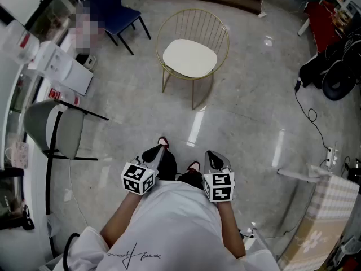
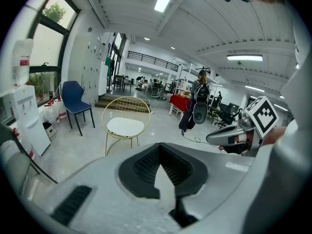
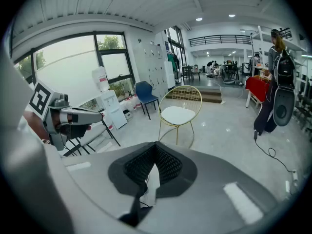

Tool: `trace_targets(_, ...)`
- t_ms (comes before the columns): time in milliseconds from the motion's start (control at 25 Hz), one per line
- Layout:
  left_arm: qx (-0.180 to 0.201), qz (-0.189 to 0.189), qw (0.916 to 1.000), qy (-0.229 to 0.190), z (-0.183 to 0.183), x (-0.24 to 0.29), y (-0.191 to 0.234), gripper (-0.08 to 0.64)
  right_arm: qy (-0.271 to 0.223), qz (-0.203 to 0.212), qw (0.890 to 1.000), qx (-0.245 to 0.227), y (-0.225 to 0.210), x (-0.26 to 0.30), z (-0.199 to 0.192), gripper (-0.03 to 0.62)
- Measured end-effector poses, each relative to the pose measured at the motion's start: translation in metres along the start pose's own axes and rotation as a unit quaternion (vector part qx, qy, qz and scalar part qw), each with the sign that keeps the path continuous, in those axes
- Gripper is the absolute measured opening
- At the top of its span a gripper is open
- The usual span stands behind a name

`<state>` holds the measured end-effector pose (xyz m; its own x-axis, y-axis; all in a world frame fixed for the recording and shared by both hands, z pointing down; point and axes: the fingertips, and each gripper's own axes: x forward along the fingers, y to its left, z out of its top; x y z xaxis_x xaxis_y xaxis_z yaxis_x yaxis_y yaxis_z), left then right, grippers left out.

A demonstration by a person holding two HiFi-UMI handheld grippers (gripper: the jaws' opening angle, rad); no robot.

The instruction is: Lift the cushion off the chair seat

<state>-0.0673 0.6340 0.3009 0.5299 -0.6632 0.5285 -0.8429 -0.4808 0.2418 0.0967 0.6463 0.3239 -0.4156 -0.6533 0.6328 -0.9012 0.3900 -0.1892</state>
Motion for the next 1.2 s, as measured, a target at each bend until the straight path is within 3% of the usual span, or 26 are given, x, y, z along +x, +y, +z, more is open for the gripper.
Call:
trace_targets(400,-0.007,0.004,0.9999,-0.009,0.022,0.015,0.021,0.000,0.000,-0.003,1.000,0.008,-0.007,0.017,0.025,0.006)
trace_targets(760,-0.042,0.006,0.9988,-0.025,0.054,0.034,0.078,0.000,0.004,0.002,1.000,0.011,0.001,0.064,0.070,0.008)
trace_targets(1200,-0.062,-0.016,0.9979,-0.004,0.092,0.074,0.159,0.000,0.026,-0.004,0.999,0.026,0.010,0.141,0.122,0.008)
